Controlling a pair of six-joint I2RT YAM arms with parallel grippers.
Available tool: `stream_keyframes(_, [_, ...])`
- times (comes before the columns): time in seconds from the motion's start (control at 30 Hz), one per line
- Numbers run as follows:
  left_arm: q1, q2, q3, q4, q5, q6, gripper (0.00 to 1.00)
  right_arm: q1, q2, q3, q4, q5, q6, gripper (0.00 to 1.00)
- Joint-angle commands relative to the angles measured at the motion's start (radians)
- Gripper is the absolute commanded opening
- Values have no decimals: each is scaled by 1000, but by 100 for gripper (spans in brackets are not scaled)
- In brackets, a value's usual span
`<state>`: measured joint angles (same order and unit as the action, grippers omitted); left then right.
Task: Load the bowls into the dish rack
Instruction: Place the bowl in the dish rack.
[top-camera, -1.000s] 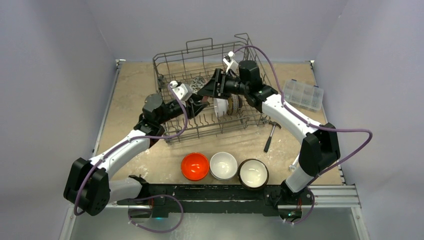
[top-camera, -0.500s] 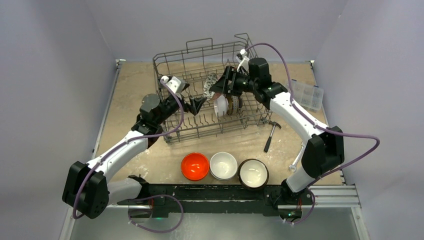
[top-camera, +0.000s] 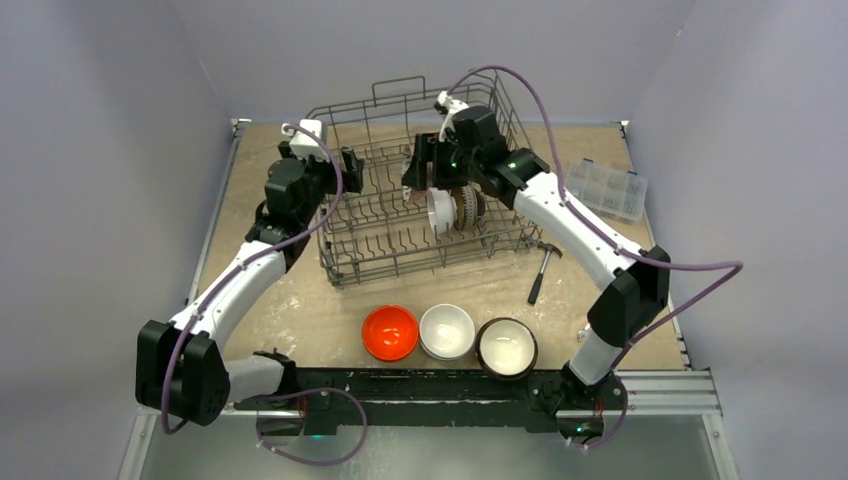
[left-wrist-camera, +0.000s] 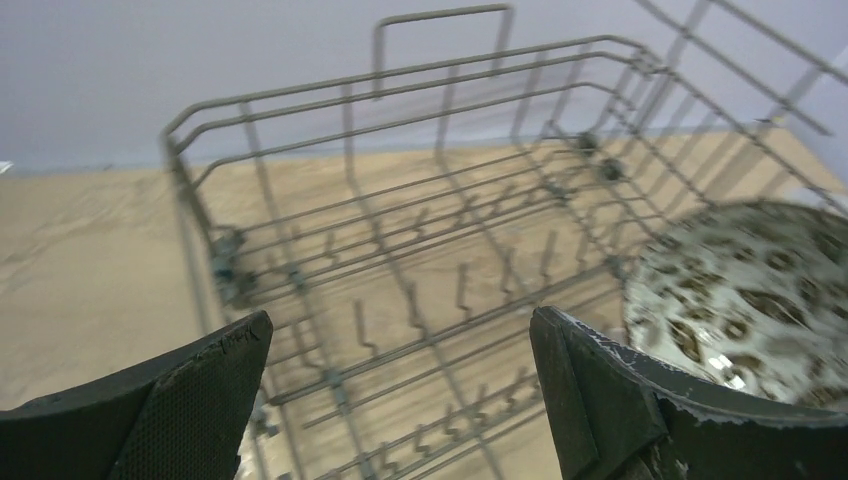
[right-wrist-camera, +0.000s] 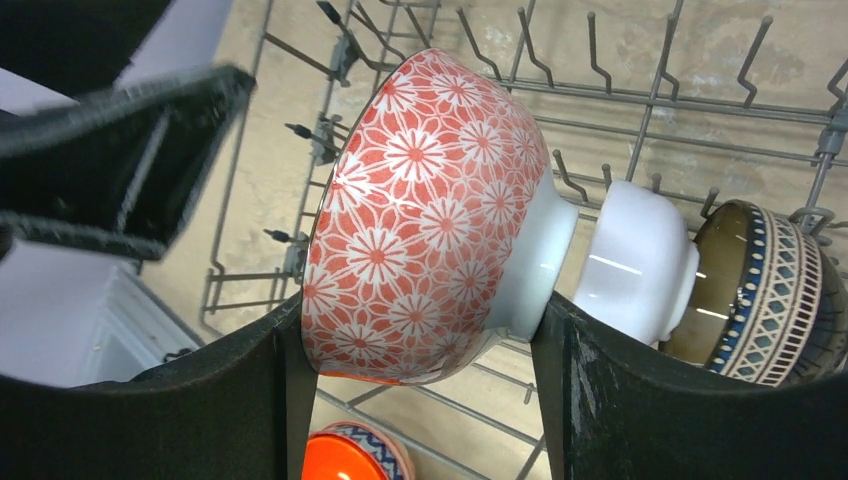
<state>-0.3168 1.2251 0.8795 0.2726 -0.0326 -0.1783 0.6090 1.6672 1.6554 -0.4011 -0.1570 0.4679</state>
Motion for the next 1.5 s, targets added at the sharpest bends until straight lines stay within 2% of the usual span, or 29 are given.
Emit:
stream_keyframes(0.0, [86, 21, 60, -83, -99, -67, 99, 62, 52, 114, -101, 183, -72, 0])
stream_keyframes(0.17, [150, 21, 52, -78, -103, -73, 99, 115, 122, 209, -184, 297, -89, 0])
stream_keyframes(0.43, [151, 34, 44, -63, -86, -74, 99, 177, 232, 367, -319, 428, -110, 0])
stream_keyframes(0.57, [151, 40, 44, -60, -76, -72, 99, 192, 263, 393, -357, 473, -113, 0])
stream_keyframes(1.47, [150, 45, 31, -22, 14, -81, 99, 201, 354, 367, -324, 391, -167, 0])
